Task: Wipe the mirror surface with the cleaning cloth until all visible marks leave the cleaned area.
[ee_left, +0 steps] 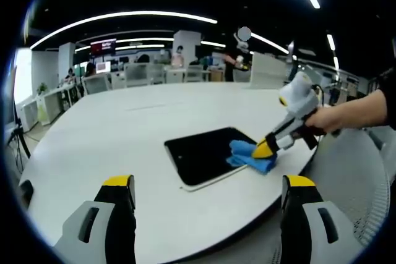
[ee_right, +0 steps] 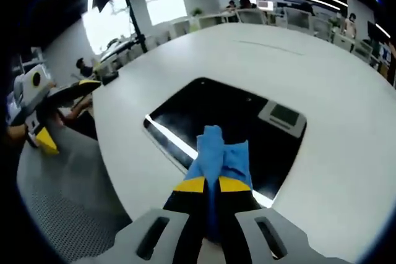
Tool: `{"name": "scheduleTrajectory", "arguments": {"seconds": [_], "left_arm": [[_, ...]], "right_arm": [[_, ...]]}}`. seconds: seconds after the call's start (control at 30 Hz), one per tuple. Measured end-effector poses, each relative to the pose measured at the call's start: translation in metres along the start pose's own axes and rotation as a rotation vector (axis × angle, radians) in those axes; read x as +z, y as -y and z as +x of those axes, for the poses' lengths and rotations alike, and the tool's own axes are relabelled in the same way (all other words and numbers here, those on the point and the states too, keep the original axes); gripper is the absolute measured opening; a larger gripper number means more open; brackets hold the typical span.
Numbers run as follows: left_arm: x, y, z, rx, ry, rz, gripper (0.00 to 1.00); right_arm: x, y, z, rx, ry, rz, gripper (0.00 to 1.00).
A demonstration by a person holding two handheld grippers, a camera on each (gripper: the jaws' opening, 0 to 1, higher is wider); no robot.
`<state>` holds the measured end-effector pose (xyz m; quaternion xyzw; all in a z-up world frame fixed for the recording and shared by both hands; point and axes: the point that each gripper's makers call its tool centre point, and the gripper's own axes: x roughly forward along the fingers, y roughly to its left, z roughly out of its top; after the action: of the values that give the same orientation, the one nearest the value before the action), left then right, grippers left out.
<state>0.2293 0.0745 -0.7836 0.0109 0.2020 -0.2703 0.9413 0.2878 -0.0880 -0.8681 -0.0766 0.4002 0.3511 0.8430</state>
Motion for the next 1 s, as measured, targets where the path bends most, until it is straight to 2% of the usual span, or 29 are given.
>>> {"name": "scheduleTrajectory", "arguments": {"seconds": [0.53, 0.83, 1.0], "left_arm": [[-0.001, 0.0, -0.001, -0.001, -0.007, -0.002, 0.98], [-0.001, 0.0, -0.001, -0.004, -0.005, -0.002, 0.98], [0.0, 0.001, -0.001, -0.005, -0.004, -0.001, 0.98]], "right_arm": [[-0.002, 0.002, -0.003, 0.005, 0.004, 0.02, 0.01], [-0.012, 0.026, -0.017, -0.039, 0.0, 0.057, 0.01], [-0.014, 0.028, -0.019, -0.049, 0.002, 0.075, 0.01]]}}
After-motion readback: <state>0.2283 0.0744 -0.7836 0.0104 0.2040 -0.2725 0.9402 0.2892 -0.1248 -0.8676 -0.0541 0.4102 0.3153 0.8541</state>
